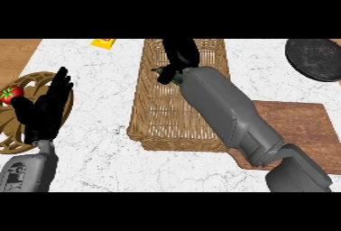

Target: Pick the eggplant from the cutting board and place it in the basket

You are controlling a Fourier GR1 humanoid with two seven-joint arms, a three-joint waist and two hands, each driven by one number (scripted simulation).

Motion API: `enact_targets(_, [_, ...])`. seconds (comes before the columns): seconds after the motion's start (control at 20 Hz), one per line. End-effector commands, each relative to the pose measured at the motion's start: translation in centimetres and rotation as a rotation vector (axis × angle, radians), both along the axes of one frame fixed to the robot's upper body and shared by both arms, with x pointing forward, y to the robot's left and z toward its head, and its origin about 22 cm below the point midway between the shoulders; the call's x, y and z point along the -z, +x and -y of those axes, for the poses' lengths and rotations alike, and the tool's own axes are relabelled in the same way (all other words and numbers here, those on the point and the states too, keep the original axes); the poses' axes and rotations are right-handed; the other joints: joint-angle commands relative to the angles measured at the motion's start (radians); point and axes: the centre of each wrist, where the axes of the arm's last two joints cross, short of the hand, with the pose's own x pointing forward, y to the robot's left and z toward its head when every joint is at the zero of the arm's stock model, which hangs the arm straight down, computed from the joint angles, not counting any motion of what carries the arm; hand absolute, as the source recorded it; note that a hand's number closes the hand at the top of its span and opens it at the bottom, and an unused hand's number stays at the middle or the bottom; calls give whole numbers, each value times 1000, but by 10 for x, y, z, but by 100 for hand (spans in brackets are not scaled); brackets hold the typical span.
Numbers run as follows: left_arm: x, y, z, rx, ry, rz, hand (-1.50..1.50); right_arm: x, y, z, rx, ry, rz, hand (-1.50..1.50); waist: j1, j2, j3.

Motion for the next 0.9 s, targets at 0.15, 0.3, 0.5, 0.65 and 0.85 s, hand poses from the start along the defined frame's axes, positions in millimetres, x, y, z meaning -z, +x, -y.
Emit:
enact_targets(0.15, [2, -9, -16, -24, 8, -8, 0, -21, 18, 47, 122, 269, -65, -150, -22, -6, 0])
enact_targets(0.3, [-10, -2, -26, -26, 9, -3, 0, -19, 21, 70, 159, 392, -64, -150, -27, -6, 0])
enact_targets(0.5, [3, 4, -16, -39, 4, -16, 0, -31, 28, 135, 162, 433, -96, -150, -42, -8, 0])
enact_targets(0.65, [1, -9, -8, -17, -21, -4, 0, -6, 21, 165, 139, 424, -113, -150, -26, -7, 0])
enact_targets(0.85, [14, -21, -19, -19, -10, -21, 0, 20, 3, 203, 97, 467, -121, -150, -32, -10, 0])
